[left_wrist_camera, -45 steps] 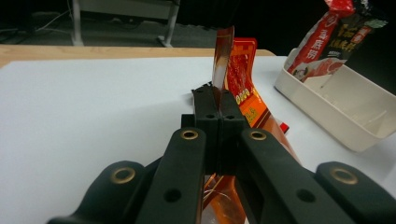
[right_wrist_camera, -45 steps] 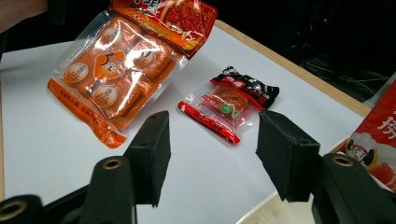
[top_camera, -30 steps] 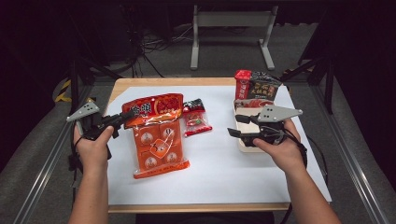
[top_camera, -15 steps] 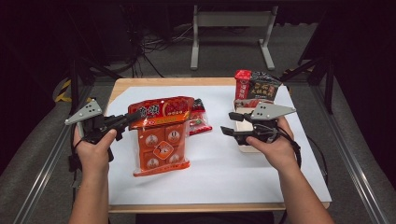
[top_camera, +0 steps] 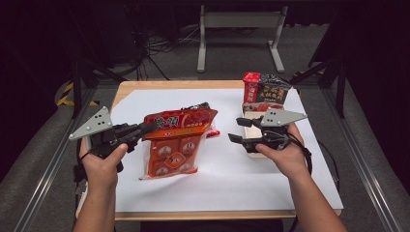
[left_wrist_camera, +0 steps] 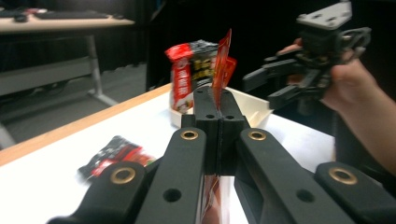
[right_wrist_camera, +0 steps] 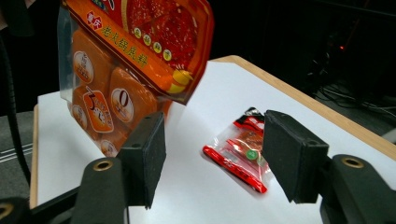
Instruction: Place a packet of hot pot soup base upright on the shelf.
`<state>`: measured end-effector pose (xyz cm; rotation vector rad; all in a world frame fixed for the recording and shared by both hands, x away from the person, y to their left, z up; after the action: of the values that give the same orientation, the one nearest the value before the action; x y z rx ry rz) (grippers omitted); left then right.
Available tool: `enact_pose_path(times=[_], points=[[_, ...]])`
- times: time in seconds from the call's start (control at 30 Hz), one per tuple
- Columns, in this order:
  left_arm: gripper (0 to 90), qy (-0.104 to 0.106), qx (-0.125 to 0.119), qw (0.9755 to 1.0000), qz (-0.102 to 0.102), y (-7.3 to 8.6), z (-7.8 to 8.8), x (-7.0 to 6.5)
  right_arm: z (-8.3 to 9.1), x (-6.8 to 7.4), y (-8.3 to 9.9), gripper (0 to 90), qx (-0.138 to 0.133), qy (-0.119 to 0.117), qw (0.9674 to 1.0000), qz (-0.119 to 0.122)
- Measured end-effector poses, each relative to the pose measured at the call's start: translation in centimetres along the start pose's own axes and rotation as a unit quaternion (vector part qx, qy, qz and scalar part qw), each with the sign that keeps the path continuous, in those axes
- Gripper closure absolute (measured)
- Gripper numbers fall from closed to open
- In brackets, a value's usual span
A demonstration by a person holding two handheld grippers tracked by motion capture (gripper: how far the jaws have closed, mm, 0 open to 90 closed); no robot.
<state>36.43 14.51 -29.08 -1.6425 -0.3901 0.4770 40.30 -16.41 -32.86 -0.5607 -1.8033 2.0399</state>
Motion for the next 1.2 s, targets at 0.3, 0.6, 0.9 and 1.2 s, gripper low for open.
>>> enact_pose_path(times=[0.3, 0.6, 0.9, 1.2], points=[[90.0, 0.029, -0.005, 0.9991, -0.030, -0.6, -0.9, -2.4, -1.2, 0.6, 0.0, 30.7, -0.015, -0.023, 0.9996, 0.005], [90.0, 0.057, -0.028, 0.9974, -0.034, -1.3, -1.8, -3.9, -2.9, 1.3, 1.0, 24.3, -0.021, -0.075, 0.9970, 0.001], [90.0, 0.063, -0.041, 0.9968, -0.029, -1.2, -2.5, -4.2, -4.0, 2.9, 2.0, 23.5, -0.026, -0.142, 0.9894, -0.012], [90.0, 0.061, -0.044, 0.9969, -0.023, -0.8, -3.0, -4.2, -4.9, 3.3, 3.3, 24.5, -0.018, -0.170, 0.9852, -0.016]])
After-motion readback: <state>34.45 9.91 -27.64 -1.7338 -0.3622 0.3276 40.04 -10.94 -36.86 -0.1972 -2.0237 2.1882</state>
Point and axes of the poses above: each handheld gripper's, and its own axes: z roughly backward along the jaws, y roughly out of its underside, x roughly to its left, the point moved 6 cm from there along -z, roughly forward along the jaws, and after that the axes turned 15 degrees about -x, right-handed, at the moved point
